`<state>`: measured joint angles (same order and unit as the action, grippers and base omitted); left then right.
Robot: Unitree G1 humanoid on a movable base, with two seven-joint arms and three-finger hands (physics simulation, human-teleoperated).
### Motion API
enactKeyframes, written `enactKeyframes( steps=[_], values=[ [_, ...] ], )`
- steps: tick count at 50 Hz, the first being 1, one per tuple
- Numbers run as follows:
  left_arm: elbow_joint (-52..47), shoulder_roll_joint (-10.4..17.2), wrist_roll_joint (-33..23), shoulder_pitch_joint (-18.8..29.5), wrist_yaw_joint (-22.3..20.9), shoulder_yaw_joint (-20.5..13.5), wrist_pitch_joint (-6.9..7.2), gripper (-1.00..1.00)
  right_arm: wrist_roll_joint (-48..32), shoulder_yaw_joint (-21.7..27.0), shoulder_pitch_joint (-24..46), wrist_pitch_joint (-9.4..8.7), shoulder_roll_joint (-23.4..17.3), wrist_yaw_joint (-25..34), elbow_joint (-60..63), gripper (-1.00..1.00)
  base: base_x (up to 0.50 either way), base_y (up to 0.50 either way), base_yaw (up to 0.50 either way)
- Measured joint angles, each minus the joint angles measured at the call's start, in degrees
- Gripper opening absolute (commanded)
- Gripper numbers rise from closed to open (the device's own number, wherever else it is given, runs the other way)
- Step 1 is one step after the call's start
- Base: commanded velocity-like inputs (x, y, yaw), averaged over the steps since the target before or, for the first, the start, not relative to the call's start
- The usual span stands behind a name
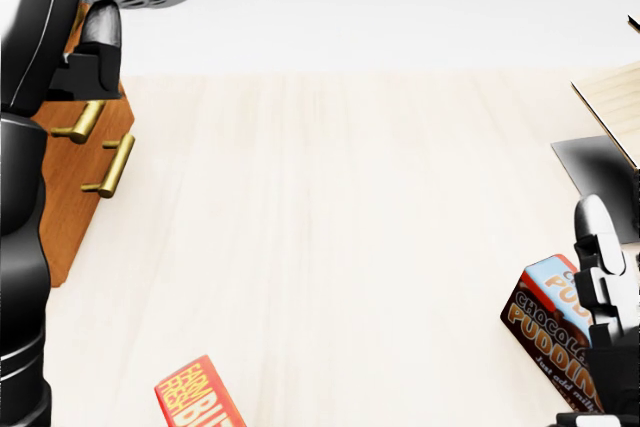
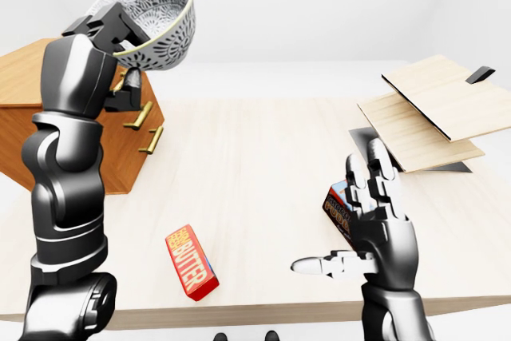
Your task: Close the top drawer of the cabinet and put the bowl on top of it.
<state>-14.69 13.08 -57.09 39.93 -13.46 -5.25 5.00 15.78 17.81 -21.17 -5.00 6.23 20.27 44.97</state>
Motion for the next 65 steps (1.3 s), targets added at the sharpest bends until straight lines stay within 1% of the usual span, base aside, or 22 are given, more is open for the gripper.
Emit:
enactKeyframes(
  steps=[20, 38, 46, 55, 65],
  values=[
    [9.8, 9.2, 7.1, 3.5, 7.2, -4.4, 0.0, -1.0, -0.7, -1.3, -0.1, 0.0, -0.4, -0.7, -0.5, 1.0, 0.0, 0.0, 0.0],
    [20.7, 15.2, 13.5, 5.4, 13.6, -6.8, 0.0, -1.0, -0.9, -1.8, -0.3, 0.0, -0.5, -0.8, -0.6, 1.0, 0.0, 0.0, 0.0],
    [29.2, 17.7, 16.4, 7.7, 18.0, -7.1, 0.0, -1.0, -0.9, -1.8, -0.3, 0.0, -0.6, -0.8, -0.5, 1.0, 0.0, 0.0, 0.0],
    [42.1, 20.6, 19.9, 11.8, 23.8, -6.7, 0.0, -1.0, -1.2, -2.2, -0.2, 0.0, -0.7, -1.1, -0.8, 1.0, 0.0, 0.0, 0.0],
    [55.0, 22.8, 22.5, 16.8, 28.6, -5.7, 0.0, -1.0, -1.6, -2.8, -0.3, 0.0, -0.8, -1.3, -1.1, 1.0, 0.0, 0.0, 0.0]
  ],
)
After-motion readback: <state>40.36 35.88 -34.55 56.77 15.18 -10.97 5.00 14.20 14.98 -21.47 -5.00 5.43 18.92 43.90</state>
